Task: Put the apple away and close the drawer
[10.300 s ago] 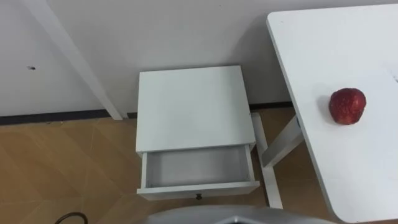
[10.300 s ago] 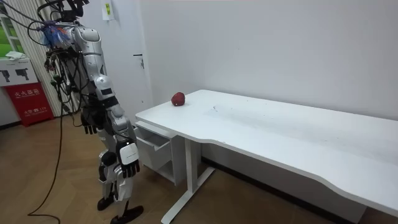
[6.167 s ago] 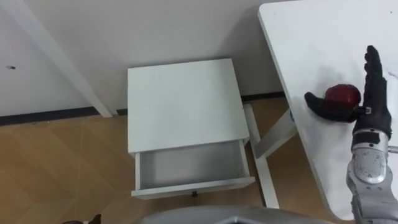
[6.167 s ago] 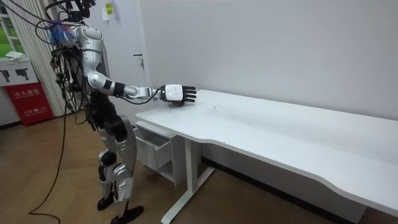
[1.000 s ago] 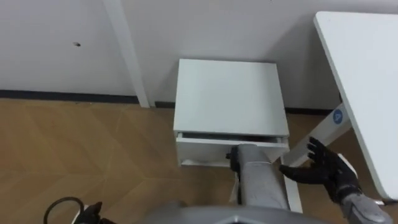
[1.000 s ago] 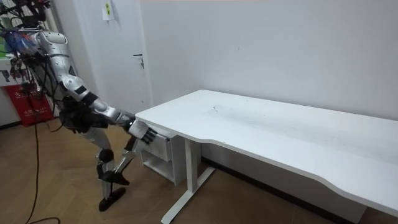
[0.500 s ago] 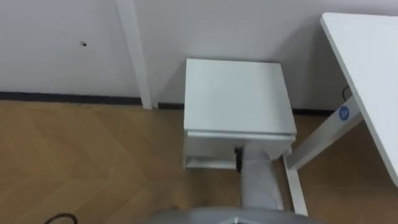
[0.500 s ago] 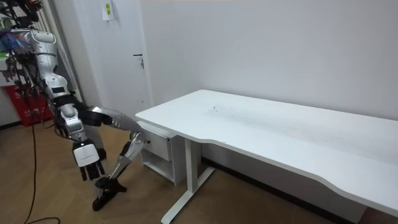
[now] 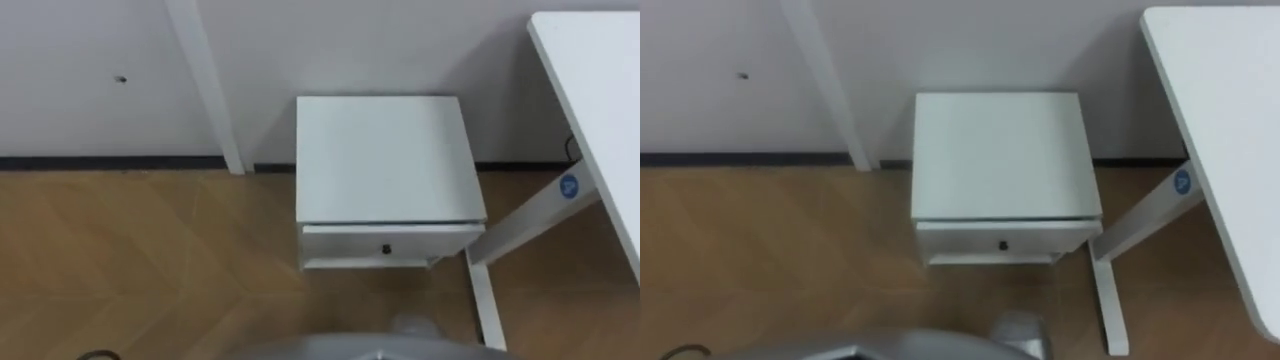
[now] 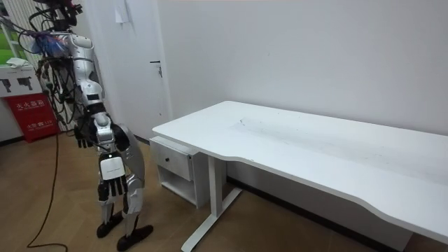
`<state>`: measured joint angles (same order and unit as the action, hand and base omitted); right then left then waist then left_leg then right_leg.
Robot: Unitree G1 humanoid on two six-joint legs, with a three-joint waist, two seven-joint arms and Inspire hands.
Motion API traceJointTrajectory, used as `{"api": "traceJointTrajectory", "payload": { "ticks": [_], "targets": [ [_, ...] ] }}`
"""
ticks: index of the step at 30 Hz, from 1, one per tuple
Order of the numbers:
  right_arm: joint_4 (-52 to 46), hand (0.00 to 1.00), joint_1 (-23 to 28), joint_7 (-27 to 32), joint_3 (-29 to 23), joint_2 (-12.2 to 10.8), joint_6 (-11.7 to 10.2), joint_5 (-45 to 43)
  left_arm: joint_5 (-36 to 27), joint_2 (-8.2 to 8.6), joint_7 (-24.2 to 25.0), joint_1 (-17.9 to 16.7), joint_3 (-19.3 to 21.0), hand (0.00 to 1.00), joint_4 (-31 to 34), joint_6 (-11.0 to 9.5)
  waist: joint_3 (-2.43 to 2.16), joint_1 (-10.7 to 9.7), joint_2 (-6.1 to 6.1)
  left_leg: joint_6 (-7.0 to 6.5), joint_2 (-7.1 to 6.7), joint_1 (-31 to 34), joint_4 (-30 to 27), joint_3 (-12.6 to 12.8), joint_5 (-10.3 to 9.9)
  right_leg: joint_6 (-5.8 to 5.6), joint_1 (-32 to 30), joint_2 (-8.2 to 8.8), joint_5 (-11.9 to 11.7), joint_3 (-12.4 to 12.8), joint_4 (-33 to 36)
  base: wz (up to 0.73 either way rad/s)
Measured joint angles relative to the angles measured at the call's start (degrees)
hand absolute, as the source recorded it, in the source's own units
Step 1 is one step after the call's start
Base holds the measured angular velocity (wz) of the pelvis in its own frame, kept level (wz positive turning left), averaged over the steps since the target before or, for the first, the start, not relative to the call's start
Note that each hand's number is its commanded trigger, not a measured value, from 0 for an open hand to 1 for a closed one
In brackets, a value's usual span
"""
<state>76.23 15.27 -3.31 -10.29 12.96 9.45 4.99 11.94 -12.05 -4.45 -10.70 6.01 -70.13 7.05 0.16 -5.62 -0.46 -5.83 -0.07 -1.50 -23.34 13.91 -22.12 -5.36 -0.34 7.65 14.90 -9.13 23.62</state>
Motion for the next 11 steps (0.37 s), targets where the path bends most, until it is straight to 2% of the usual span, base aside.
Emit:
{"api": "traceJointTrajectory", "payload": {
  "ticks": [3, 5, 7, 9, 11],
  "targets": [
    [-0.4, 0.0, -1.4, 1.4, 0.0, 0.0, -0.1, -1.6, 0.0, -0.05, 0.1, 0.0, 0.0, 0.0, 0.0, 0.2, 0.0, 0.7, -0.95, 1.13, 0.6, -1.6, 2.3, -1.3, 0.6, 0.35, 3.5, -1.71, -0.6, -0.7, -6.1, -0.24],
    [-0.6, 0.0, -2.2, 1.6, 0.0, 0.0, -0.1, -3.1, 0.2, 0.12, 0.2, 0.1, -0.1, 0.0, 0.5, 0.2, -0.06, 0.7, -1.14, 1.81, 0.8, -1.8, 2.9, -2.1, 1.0, 0.37, 3.7, -2.15, -0.6, -0.8, -7.1, -0.06],
    [-0.6, 0.0, -2.7, 1.9, 0.0, 0.0, -0.1, -3.3, 0.3, 0.3, 0.2, 0.0, 0.0, 0.0, 0.7, 0.7, -0.13, 0.8, -0.99, 2.38, 1.19, -2.4, 4.0, -3.7, 1.4, 0.87, 3.4, -2.94, -0.9, -0.9, -6.8, -0.12],
    [-0.6, 0.0, -2.9, 1.9, 0.0, -0.1, 0.0, -3.6, 0.3, 0.37, 0.1, -0.3, 0.2, 0.0, 1.5, 1.8, 0.0, 1.0, -0.77, 3.32, 1.32, -4.3, 6.1, -6.8, 2.0, 1.33, 3.2, -3.77, -0.9, -1.3, -4.8, -0.11],
    [-0.7, 0.0, -2.9, 2.0, 0.0, -0.2, 0.1, -3.8, 0.3, 0.43, 0.1, -0.6, 0.5, 0.0, 1.5, 2.1, 0.21, 0.9, -1.01, 3.66, 1.4, -5.6, 6.9, -9.1, 2.4, 2.1, 3.1, -4.01, -0.5, -2.2, -2.9, -0.02]
  ]
}}
